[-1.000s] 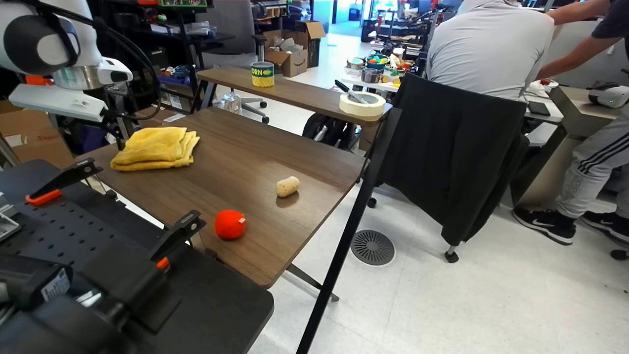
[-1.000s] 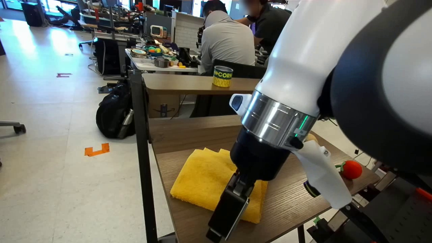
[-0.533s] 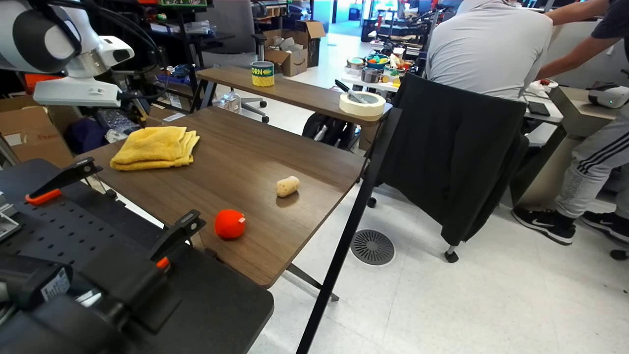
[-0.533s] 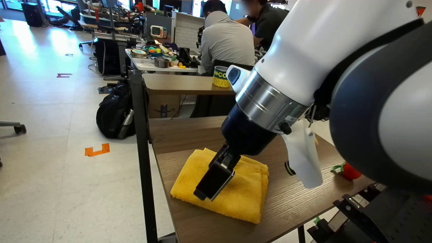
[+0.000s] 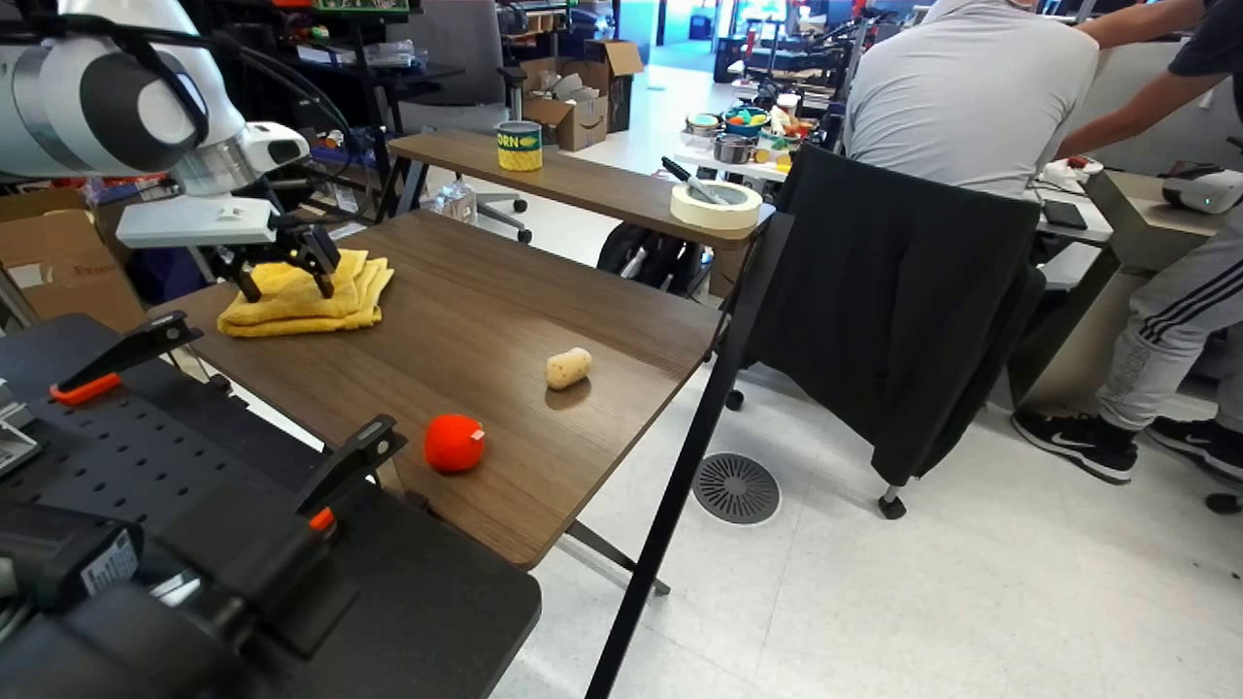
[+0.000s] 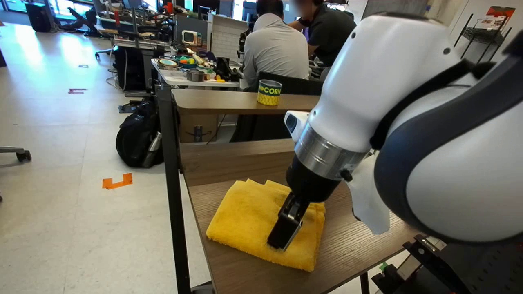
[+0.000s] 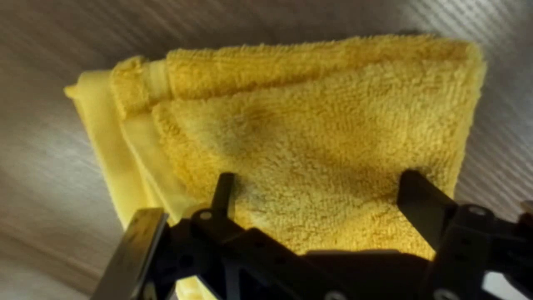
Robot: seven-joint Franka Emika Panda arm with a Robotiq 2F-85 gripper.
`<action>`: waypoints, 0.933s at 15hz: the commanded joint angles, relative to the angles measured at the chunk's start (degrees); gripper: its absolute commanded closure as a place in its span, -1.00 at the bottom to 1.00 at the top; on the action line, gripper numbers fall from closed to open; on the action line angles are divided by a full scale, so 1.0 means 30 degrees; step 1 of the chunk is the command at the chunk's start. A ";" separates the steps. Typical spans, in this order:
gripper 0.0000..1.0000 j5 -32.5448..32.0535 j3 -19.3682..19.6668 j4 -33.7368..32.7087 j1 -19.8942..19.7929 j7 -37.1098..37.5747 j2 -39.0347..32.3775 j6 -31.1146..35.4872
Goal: Move the potato to the right side of the table
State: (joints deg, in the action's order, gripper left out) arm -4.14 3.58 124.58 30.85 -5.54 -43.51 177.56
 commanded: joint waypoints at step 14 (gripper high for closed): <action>-1.00 -0.0973 0.4760 0.1520 0.2390 0.3057 -0.1783 -0.0724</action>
State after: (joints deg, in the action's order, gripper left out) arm -5.30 10.01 127.39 33.10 -1.87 -45.69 175.03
